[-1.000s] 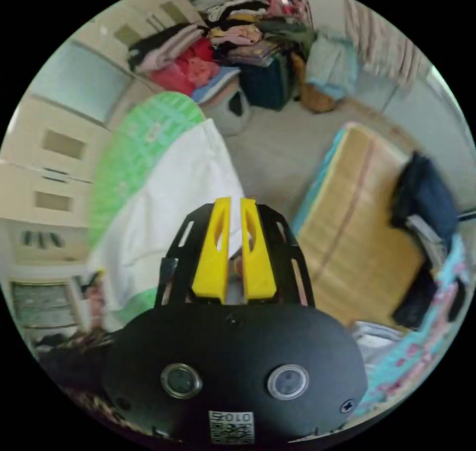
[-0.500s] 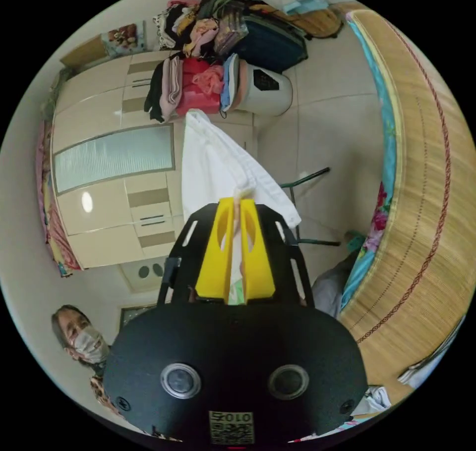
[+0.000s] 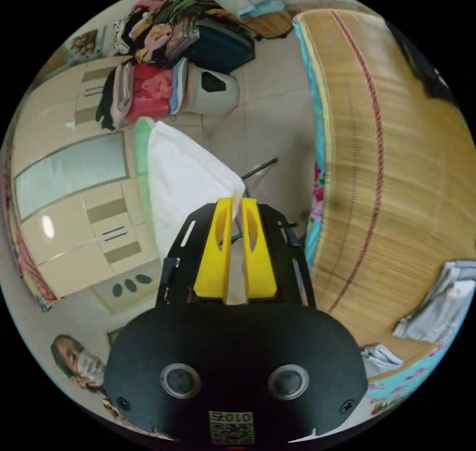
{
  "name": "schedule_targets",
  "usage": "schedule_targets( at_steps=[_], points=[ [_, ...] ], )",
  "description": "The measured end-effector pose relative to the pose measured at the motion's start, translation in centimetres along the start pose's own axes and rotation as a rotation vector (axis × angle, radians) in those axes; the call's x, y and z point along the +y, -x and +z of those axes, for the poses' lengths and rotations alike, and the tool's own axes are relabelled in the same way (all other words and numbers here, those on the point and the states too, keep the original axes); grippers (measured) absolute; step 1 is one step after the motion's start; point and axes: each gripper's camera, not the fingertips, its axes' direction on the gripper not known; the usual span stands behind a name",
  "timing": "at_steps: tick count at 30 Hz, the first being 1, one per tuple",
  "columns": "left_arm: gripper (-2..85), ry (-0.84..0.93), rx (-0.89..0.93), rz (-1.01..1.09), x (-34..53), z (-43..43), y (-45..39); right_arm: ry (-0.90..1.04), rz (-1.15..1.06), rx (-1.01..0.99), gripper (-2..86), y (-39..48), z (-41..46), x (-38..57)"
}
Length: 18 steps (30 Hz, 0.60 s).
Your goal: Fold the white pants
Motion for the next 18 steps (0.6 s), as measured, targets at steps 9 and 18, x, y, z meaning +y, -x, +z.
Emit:
schedule_targets(
  at_steps=[9,18],
  points=[
    [-0.2,-0.256,-0.073,-0.027,9.5,-8.7,-1.7,0.109,0.013,-0.468,18.1,-5.6,6.0,2.2],
    [-0.2,-0.492,-0.098,-0.345,18.1,-10.1,2.6,-0.160,-0.010,-0.594,12.3,-2.4,5.3,2.2]
  ],
)
